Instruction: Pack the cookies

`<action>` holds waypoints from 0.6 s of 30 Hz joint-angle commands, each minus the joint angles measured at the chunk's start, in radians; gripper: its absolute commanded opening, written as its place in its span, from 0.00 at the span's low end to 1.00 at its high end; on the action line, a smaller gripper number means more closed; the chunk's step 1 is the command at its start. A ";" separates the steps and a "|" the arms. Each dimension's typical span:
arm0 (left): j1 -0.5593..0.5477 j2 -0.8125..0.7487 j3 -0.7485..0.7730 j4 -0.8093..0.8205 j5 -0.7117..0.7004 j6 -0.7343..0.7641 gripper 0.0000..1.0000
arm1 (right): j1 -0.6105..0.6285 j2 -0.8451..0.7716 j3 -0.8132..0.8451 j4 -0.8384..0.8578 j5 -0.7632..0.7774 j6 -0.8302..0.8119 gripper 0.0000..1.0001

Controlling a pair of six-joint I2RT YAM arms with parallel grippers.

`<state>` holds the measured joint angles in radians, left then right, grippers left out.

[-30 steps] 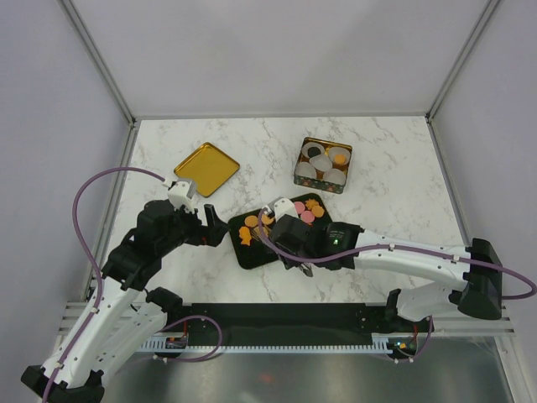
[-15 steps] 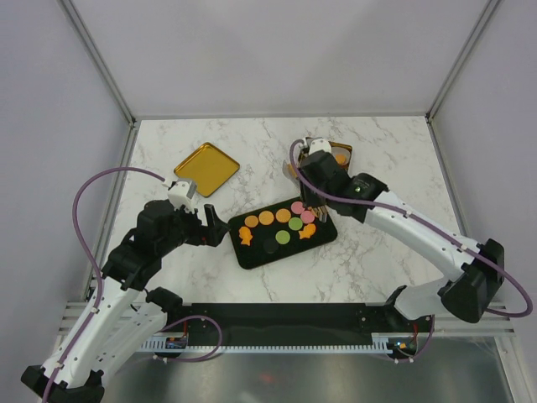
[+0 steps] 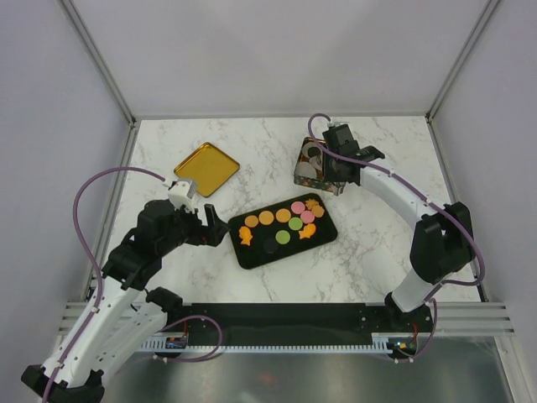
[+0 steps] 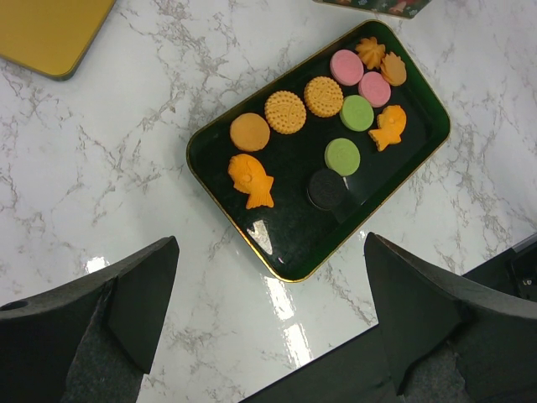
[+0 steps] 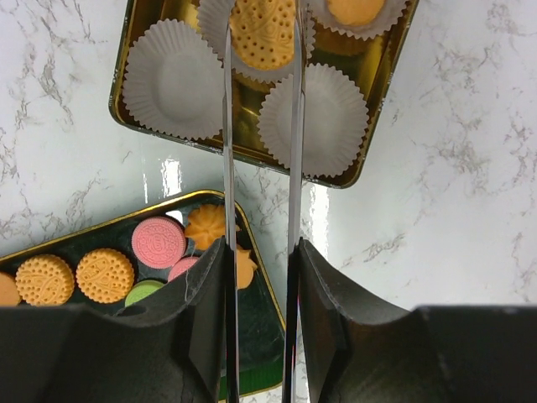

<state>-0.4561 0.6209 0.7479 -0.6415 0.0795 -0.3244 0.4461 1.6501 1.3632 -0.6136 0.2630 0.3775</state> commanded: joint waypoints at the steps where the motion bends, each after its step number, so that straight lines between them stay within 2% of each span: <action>1: -0.004 0.002 0.004 0.022 -0.011 -0.025 1.00 | -0.004 0.023 0.051 0.072 -0.037 -0.011 0.35; 13: -0.004 0.003 0.002 0.023 -0.012 -0.024 1.00 | -0.026 0.059 0.042 0.091 -0.033 -0.012 0.38; 18: -0.004 0.007 0.002 0.023 -0.012 -0.025 1.00 | -0.027 0.056 0.042 0.087 -0.034 -0.015 0.47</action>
<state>-0.4561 0.6231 0.7475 -0.6411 0.0795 -0.3244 0.4221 1.7035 1.3643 -0.5705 0.2241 0.3759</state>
